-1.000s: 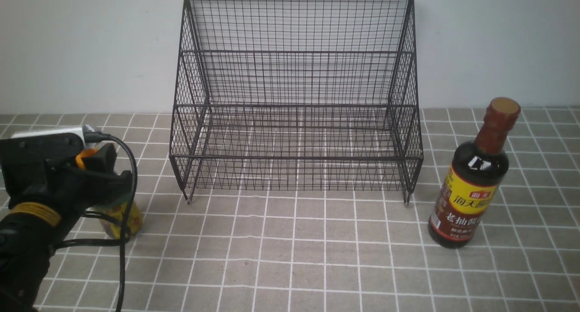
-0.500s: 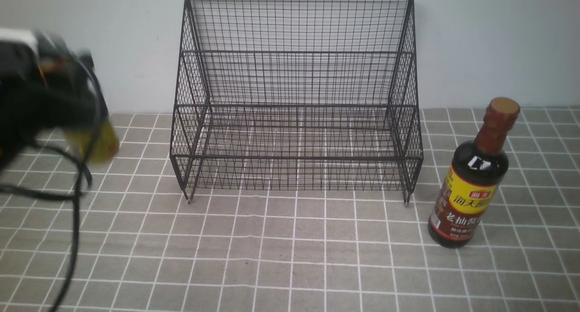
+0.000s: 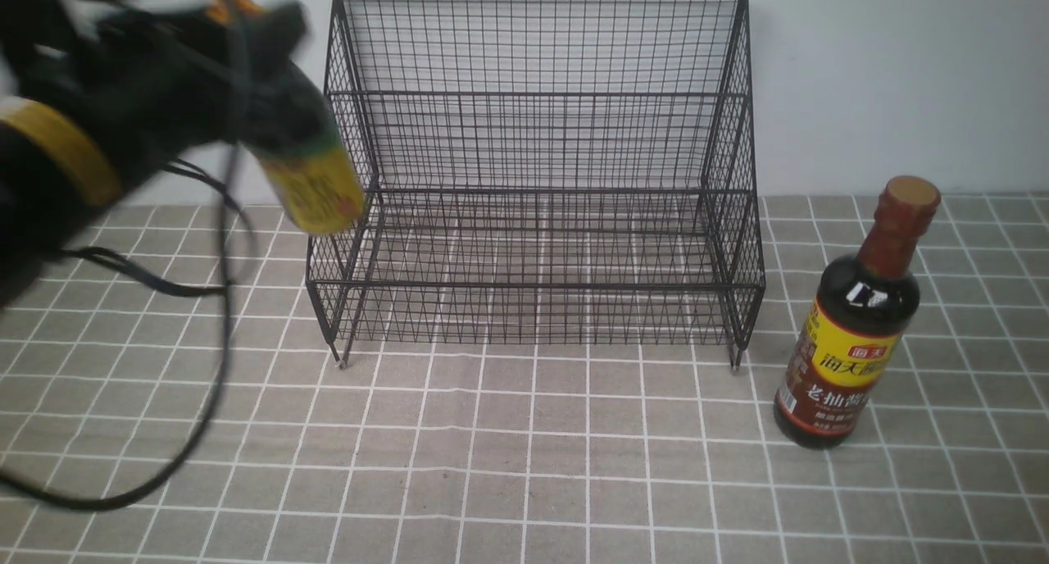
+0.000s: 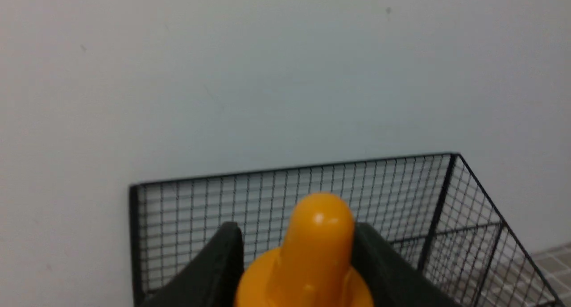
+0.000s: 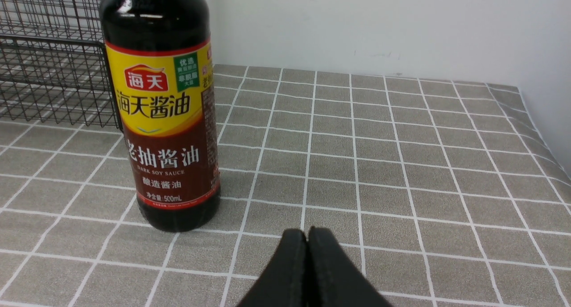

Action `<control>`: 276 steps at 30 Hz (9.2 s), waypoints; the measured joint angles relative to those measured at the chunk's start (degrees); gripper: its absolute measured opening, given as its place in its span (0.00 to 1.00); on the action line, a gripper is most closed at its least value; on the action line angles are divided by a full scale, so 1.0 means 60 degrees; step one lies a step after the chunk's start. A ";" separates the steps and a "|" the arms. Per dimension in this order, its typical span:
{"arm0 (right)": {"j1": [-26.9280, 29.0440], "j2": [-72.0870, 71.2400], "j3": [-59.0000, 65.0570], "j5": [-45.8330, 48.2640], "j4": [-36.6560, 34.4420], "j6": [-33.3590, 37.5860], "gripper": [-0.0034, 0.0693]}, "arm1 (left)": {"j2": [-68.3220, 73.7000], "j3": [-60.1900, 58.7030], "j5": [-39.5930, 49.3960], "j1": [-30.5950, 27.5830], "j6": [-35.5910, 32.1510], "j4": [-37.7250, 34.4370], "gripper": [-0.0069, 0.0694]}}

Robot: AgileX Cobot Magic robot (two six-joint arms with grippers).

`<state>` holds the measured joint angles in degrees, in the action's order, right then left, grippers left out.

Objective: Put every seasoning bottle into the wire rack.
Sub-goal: Use the left arm to put the condiment bottle back on the shelf, then use the right arm to grab the condiment bottle closest to it, then use the right arm to put the condiment bottle back on the shelf

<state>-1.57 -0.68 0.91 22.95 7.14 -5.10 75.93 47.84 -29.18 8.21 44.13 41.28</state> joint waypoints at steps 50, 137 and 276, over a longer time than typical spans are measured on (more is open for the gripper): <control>0.0000 0.0000 0.0000 0.0000 0.0000 0.0000 0.03 | 0.0515 0.0563 0.3919 0.0182 -0.1607 0.0612 0.59; 0.0000 0.0000 0.0011 -0.0067 0.0000 0.0004 0.03 | -1.2769 -0.8205 0.8561 -0.0469 -0.7252 -0.7005 0.08; -0.1751 1.6285 -1.2205 -0.8316 1.1564 -1.0809 0.42 | -1.2769 -0.8205 0.8561 -0.0469 -0.7209 -0.7005 0.08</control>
<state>-12.07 97.03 -72.32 -26.94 76.53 -69.95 -0.68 -1.39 22.19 5.40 0.88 -0.74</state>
